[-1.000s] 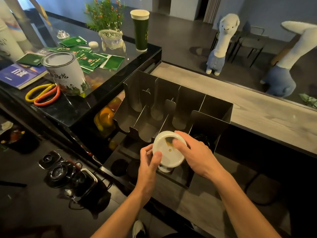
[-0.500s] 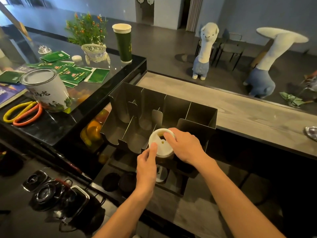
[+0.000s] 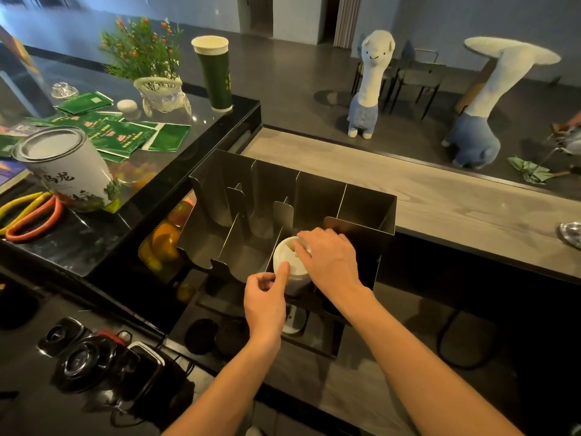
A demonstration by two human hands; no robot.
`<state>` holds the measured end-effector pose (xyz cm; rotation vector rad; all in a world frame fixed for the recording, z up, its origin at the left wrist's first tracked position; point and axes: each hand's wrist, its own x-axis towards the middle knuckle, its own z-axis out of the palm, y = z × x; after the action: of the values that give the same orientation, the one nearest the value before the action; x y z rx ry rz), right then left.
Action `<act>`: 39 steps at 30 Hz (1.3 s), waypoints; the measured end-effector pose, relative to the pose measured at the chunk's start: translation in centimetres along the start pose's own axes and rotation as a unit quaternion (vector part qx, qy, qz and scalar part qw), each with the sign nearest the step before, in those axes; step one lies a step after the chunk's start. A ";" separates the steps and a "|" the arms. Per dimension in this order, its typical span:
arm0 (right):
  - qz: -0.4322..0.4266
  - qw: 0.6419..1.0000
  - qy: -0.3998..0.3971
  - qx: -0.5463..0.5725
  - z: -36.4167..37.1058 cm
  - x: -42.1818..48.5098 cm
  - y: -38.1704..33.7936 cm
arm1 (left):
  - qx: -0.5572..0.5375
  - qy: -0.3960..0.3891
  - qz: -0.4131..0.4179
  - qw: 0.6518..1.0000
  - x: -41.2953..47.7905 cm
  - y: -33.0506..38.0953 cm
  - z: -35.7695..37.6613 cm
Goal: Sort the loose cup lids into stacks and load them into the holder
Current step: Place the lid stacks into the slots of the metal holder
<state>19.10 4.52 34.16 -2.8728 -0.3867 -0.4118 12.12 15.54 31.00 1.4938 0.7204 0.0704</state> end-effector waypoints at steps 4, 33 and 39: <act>0.009 0.999 -0.049 0.014 0.4 -0.5 0.1 | 0.012 0.001 0.010 1.000 0.4 0.2 -0.3; 0.061 0.946 -0.306 0.092 14.5 -11.1 -0.9 | -0.005 -0.074 -0.148 0.986 3.5 -13.4 -3.0; 0.114 0.909 -0.401 0.030 18.3 -10.1 -0.6 | 0.020 -0.105 -0.146 0.983 5.1 -15.3 -2.5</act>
<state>14.11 7.26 14.05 -2.8378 -0.1651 0.8335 9.16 18.33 15.16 1.3932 0.7644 -0.3231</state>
